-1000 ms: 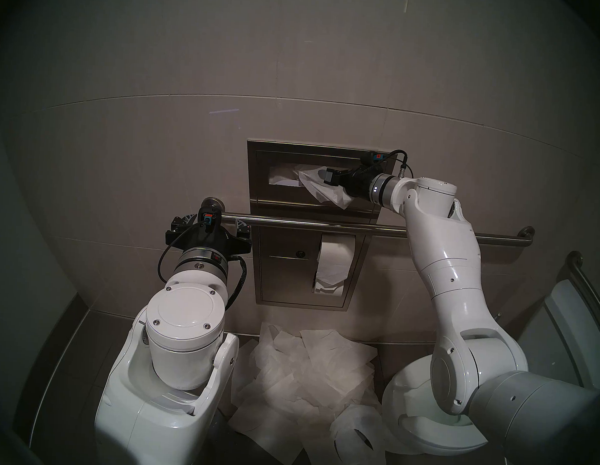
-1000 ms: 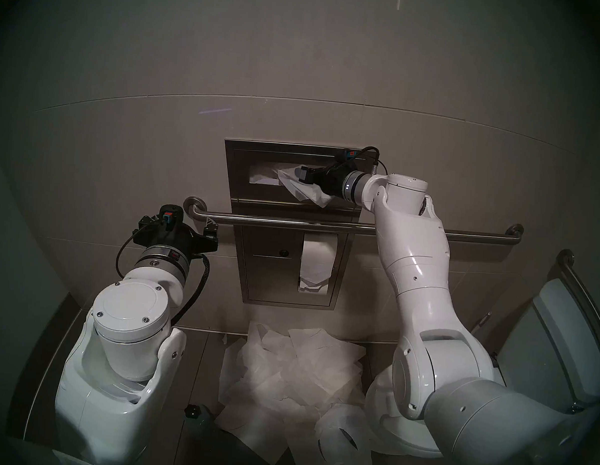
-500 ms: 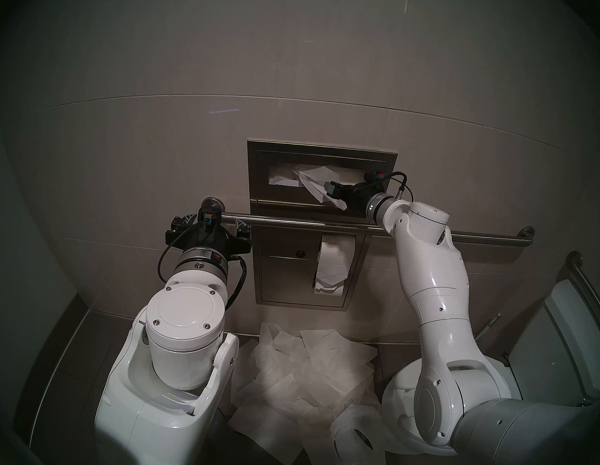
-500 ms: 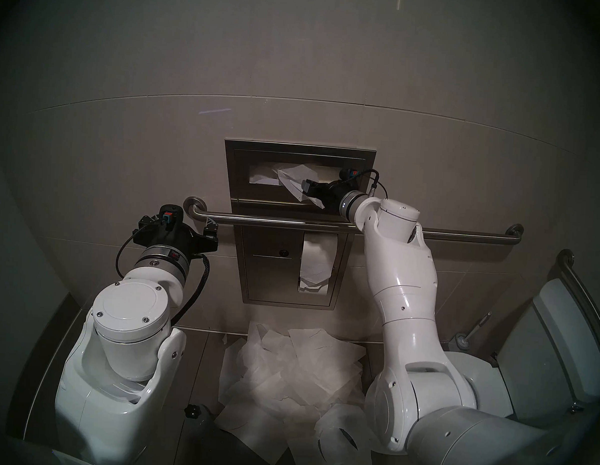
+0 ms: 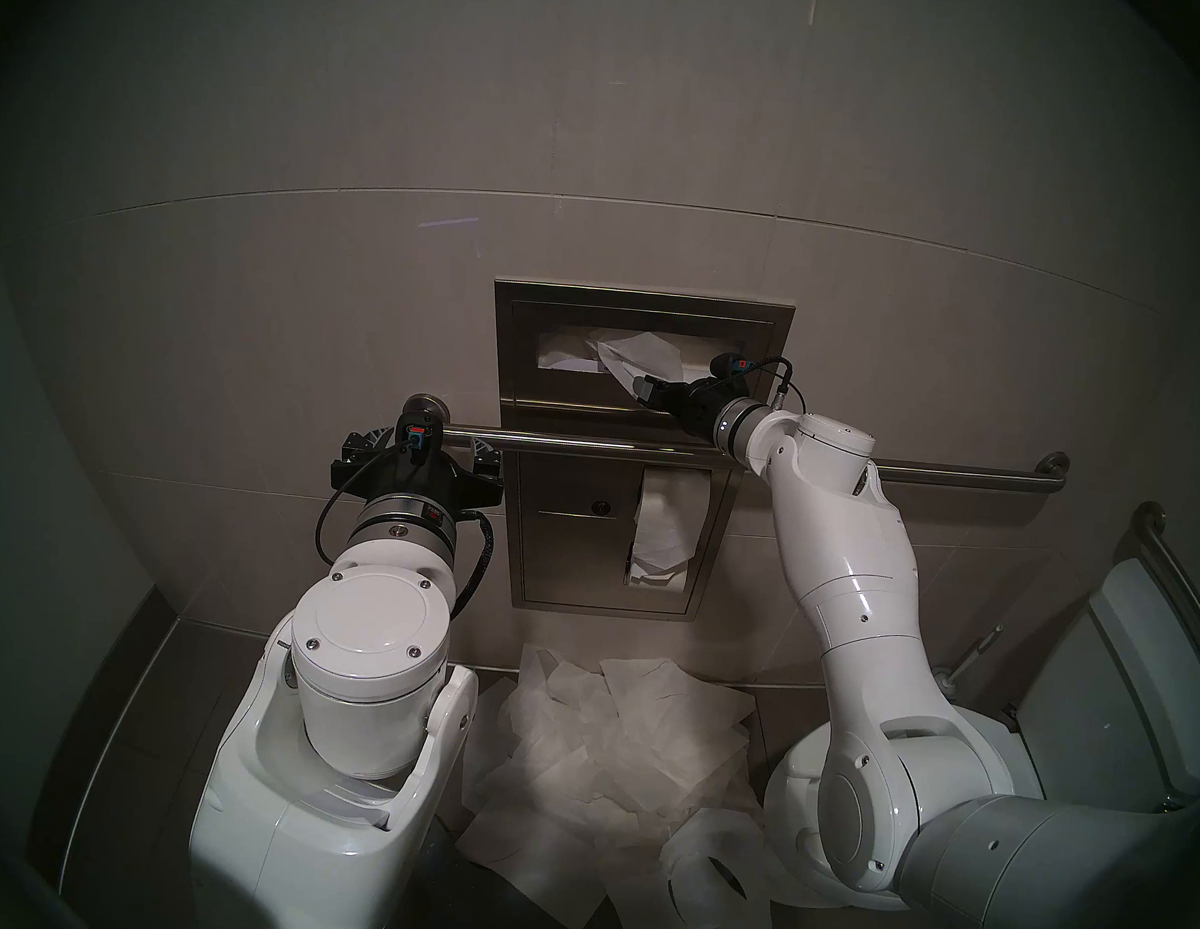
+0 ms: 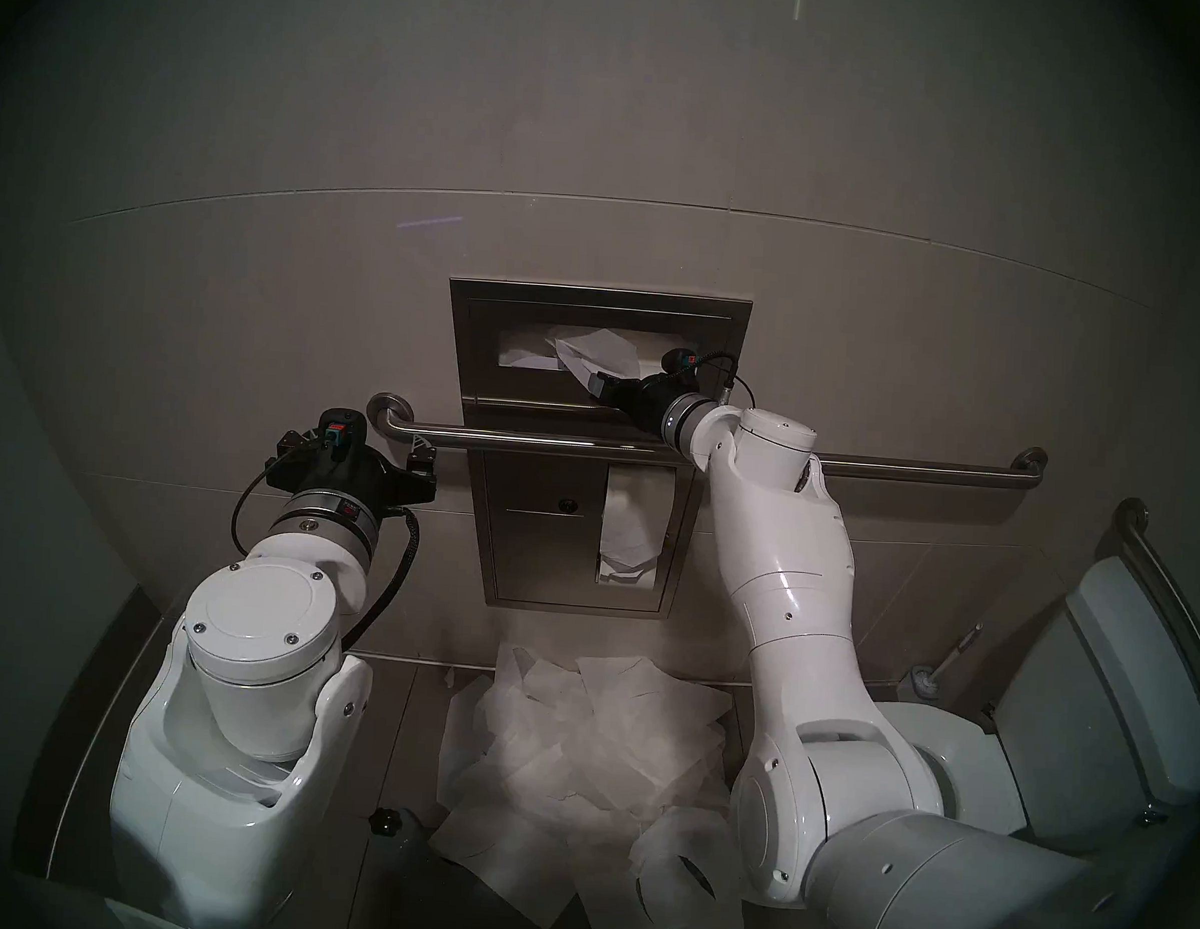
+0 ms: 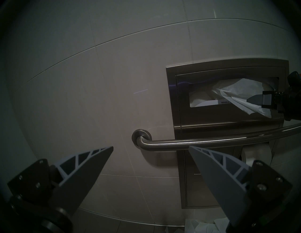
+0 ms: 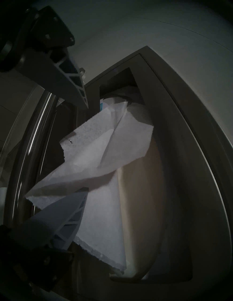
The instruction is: Take out a toilet seat cover
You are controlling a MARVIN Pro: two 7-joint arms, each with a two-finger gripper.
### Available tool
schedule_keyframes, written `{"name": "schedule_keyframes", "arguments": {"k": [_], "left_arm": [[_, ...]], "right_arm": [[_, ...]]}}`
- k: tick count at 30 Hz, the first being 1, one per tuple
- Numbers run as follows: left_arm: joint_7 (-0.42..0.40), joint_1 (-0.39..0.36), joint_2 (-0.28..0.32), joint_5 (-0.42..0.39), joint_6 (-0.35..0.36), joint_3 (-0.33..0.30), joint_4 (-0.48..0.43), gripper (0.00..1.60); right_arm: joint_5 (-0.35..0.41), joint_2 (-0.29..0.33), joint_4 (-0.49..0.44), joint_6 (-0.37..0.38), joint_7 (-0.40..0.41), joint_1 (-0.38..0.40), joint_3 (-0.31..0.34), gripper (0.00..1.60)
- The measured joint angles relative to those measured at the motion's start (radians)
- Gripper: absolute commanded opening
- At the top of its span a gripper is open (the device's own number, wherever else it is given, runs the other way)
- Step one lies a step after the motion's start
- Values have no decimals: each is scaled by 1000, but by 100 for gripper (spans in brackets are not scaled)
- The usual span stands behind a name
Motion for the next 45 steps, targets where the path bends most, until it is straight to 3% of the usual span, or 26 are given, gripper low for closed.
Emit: {"name": "schedule_keyframes", "arguments": {"k": [2,4,5,6,7,8,9,23,45], "left_arm": [[0,0,0,0,0,0,0,160],[0,0,0,0,0,0,0,160],[0,0,0,0,0,0,0,160],[0,0,0,0,0,0,0,160],[0,0,0,0,0,0,0,160],[0,0,0,0,0,0,0,160],[0,0,0,0,0,0,0,160],[0,0,0,0,0,0,0,160],[0,0,0,0,0,0,0,160]], "right_arm": [[0,0,11,-4,2,9,-1,160],[0,-1,23,-9,4,20,-2,132],[0,-1,27,-10,5,23,-2,132],[0,-1,31,-12,5,27,-2,70],[0,-1,38,-15,7,34,-3,18],[0,-1,42,-17,7,37,-4,18],[0,-1,45,-18,8,40,-4,0],[0,6,80,-44,22,62,0,0],[0,48,-139,-17,-21,-83,68,0]]}}
